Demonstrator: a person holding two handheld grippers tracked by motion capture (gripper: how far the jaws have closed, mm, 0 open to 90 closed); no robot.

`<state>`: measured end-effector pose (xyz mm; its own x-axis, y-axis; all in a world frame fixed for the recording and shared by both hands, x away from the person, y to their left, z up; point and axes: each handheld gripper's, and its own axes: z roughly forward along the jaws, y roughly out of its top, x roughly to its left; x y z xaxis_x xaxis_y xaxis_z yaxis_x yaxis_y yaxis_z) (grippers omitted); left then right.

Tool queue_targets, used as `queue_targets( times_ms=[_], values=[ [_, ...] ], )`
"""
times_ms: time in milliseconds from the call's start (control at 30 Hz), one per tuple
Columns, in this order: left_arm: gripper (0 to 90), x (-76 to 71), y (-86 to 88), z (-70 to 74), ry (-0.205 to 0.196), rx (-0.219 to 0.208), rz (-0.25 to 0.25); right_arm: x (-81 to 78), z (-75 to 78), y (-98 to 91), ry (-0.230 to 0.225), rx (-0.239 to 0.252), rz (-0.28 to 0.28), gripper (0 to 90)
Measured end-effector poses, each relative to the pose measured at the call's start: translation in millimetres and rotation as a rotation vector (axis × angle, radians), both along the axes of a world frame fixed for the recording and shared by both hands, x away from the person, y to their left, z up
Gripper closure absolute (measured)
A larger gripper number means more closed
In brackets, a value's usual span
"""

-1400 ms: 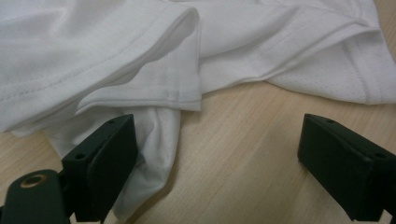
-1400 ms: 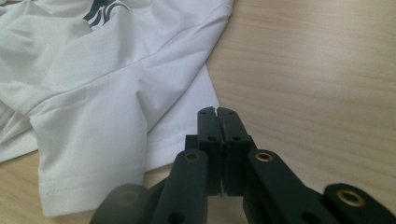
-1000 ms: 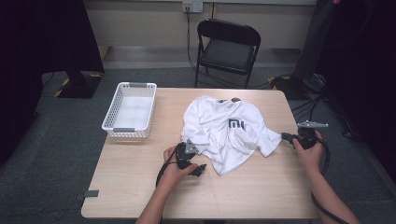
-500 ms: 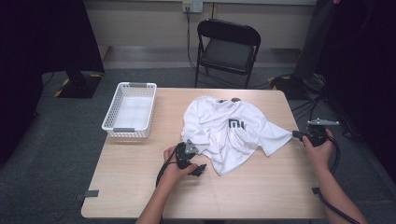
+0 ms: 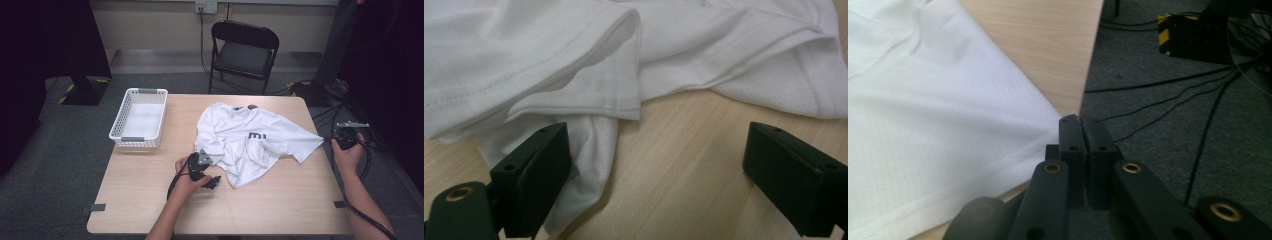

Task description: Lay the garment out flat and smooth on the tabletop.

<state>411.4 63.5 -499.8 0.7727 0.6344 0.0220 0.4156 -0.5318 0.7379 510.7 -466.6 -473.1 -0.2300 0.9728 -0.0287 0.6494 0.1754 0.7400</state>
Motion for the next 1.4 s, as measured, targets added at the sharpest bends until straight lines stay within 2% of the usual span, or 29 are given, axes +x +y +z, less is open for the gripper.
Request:
queue_targets(
  times_ms=[33, 67, 133, 200, 267, 367, 400, 467, 500, 533, 567, 667, 700, 733, 800, 1000, 1100, 1167, 1200, 1233, 1267, 1300, 1367, 1400],
  values=[
    [11.6, 0.0, 0.0, 0.0, 0.000, 0.000, 0.000, -1.4, 0.3, 1.4, -0.006, 0.009, 0.027, 82.8],
    [11.6, 0.0, 0.0, 0.0, 0.000, 0.000, 0.000, -5.0, 0.8, 4.3, -0.019, -0.006, 0.033, 76.7],
    [11.6, 0.1, 0.0, 0.0, 0.001, 0.000, 0.000, -12.7, 1.8, 9.6, -0.035, 0.047, 0.074, 72.3],
    [11.6, 0.1, 0.0, 0.0, 0.001, 0.000, 0.000, -24.4, 2.5, 20.5, -0.057, 0.063, 0.125, 63.2],
    [11.6, 0.1, 0.0, 0.0, 0.000, 0.000, 0.000, -39.3, -0.2, 36.1, -0.055, 0.102, 0.204, 59.5],
    [11.6, 0.0, 0.0, 0.0, 0.000, 0.001, 0.000, -60.1, -6.1, 62.3, -0.052, 0.098, 0.315, 55.9],
    [11.6, 0.0, 0.0, 0.0, 0.000, 0.000, 0.000, -65.2, -8.0, 70.1, -0.044, 0.084, 0.332, 55.9],
    [11.6, -0.1, -0.1, 0.0, -0.001, 0.001, 0.000, -70.5, -11.9, 81.7, -0.032, 0.045, 0.340, 56.6],
    [11.7, -0.2, -0.1, 0.0, 0.000, 0.001, 0.000, -71.1, -15.4, 87.7, -0.008, 0.011, 0.324, 59.0],
    [11.7, -0.4, -0.1, 0.0, -0.002, 0.001, 0.001, -71.1, -15.4, 87.7, -0.008, 0.011, 0.324, 59.0],
    [11.8, -0.5, -0.1, 0.0, -0.002, 0.001, 0.001, -70.6, -17.5, 89.7, 0.005, 0.008, 0.300, 58.9],
    [11.8, -0.5, 0.1, 0.1, -0.002, 0.002, -0.001, -69.4, -20.2, 92.0, 0.002, 0.006, 0.302, 62.8],
    [11.8, -0.7, 0.1, 0.0, -0.002, 0.001, -0.001, -69.9, -19.8, 91.7, 0.003, 0.004, 0.301, 68.3],
    [11.8, -1.0, 0.1, 0.0, -0.002, 0.001, 0.000, -70.9, -19.1, 91.0, 0.006, 0.000, 0.301, 78.4],
    [11.9, -1.8, 0.1, 0.1, -0.003, 0.002, 0.002, -73.8, -18.6, 87.8, 0.004, -0.016, 0.312, 84.4],
    [12.0, -5.5, -0.2, 0.2, -0.003, 0.004, -0.005, -77.0, -18.7, 68.0, 0.004, 0.000, 0.305, 86.4],
    [12.0, -8.1, -0.8, 0.1, -0.003, 0.003, -0.010, -76.0, -19.8, 59.1, 0.007, 0.033, 0.303, 85.9],
    [12.0, -9.5, -1.3, 0.0, -0.002, 0.002, -0.012, -75.6, -20.0, 57.0, 0.006, 0.040, 0.296, 82.6],
    [12.0, -10.2, -1.5, 0.0, -0.002, 0.001, -0.012, -76.1, -19.9, 57.7, 0.005, 0.045, 0.290, 73.8],
    [12.0, -10.5, -1.5, 0.0, -0.002, 0.001, -0.013, -77.5, -19.1, 60.5, -0.008, 0.050, 0.288, 69.1],
    [12.0, -10.8, -1.5, 0.0, -0.003, 0.001, -0.015, -79.2, -18.0, 63.6, -0.018, 0.058, 0.308, 66.9],
    [12.0, -10.8, -1.5, 0.0, -0.003, 0.001, -0.014, -82.3, -15.6, 71.0, -0.038, 0.057, 0.345, 57.5],
    [11.9, -10.7, -1.5, 0.0, -0.002, 0.001, -0.014, -88.9, -10.9, 86.7, -0.056, 0.053, 0.385, 48.0],
    [11.9, -10.7, -1.5, 0.0, -0.002, 0.001, -0.014, -91.5, -9.5, 92.9, -0.058, 0.067, 0.400, 44.6]
  ],
)
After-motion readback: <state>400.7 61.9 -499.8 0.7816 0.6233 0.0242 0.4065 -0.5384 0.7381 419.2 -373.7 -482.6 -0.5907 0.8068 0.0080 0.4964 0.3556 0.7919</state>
